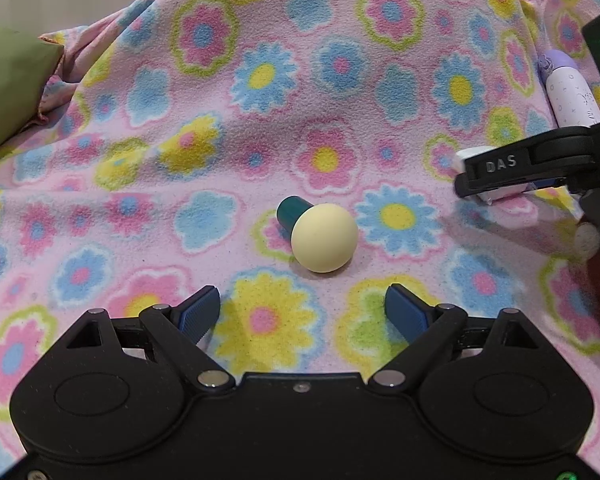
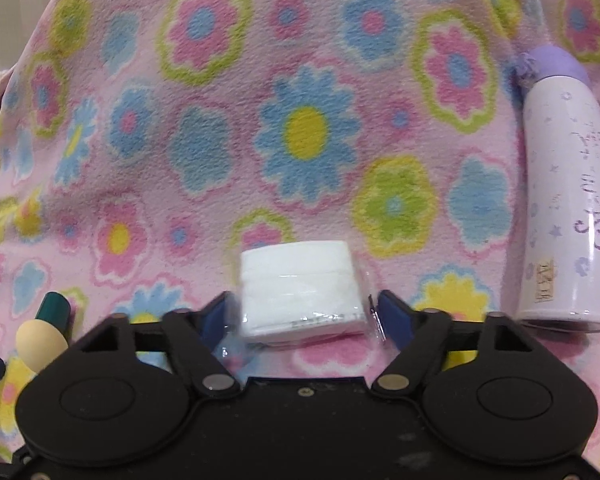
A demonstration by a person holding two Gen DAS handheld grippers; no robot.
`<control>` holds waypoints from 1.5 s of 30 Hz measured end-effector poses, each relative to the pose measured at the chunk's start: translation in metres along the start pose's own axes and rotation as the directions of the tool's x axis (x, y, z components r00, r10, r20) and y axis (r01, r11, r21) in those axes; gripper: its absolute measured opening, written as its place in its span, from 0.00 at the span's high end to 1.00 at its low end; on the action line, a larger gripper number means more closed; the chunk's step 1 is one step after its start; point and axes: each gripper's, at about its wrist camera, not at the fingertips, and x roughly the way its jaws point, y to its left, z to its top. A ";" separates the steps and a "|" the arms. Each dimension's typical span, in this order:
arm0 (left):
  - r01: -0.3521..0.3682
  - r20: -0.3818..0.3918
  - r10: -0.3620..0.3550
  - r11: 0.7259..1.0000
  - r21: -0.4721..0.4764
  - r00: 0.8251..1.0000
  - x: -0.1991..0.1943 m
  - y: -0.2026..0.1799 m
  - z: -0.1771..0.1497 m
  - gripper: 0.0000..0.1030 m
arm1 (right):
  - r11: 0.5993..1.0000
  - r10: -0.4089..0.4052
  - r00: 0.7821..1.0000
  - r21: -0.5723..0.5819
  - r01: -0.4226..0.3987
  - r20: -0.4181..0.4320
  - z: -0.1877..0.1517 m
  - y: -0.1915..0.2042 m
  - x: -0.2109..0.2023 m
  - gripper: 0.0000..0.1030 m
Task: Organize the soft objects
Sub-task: 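Close the right tool on the white wrapped pack while the left tool approaches the cream ball, then close the left tool on the teal handle of the cream ball toy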
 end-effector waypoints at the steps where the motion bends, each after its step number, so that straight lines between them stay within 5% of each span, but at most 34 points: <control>1: 0.000 0.000 0.000 1.000 0.000 1.000 0.000 0.000 0.000 0.14 | 1.000 0.007 1.000 -0.003 -0.007 -0.001 0.000 -0.002 -0.001 0.39; 12: 0.000 0.000 0.000 1.000 0.000 1.000 0.000 0.000 0.000 0.14 | 0.991 0.002 1.000 -0.131 -0.001 0.004 -0.030 -0.024 -0.038 0.39; 29: -0.055 0.030 0.053 0.998 0.036 0.998 -0.015 -0.004 0.003 0.16 | 0.995 0.000 0.999 -0.099 0.004 0.043 -0.043 -0.027 -0.038 0.31; 39: -0.212 0.116 0.212 0.977 -0.008 0.970 -0.030 0.013 0.019 0.16 | 0.995 0.003 0.999 -0.095 0.002 0.047 -0.044 -0.028 -0.038 0.30; 45: -0.301 0.005 0.300 0.953 0.027 0.954 -0.007 0.018 0.018 0.19 | 0.996 0.005 0.999 -0.093 0.000 0.048 -0.044 -0.028 -0.038 0.30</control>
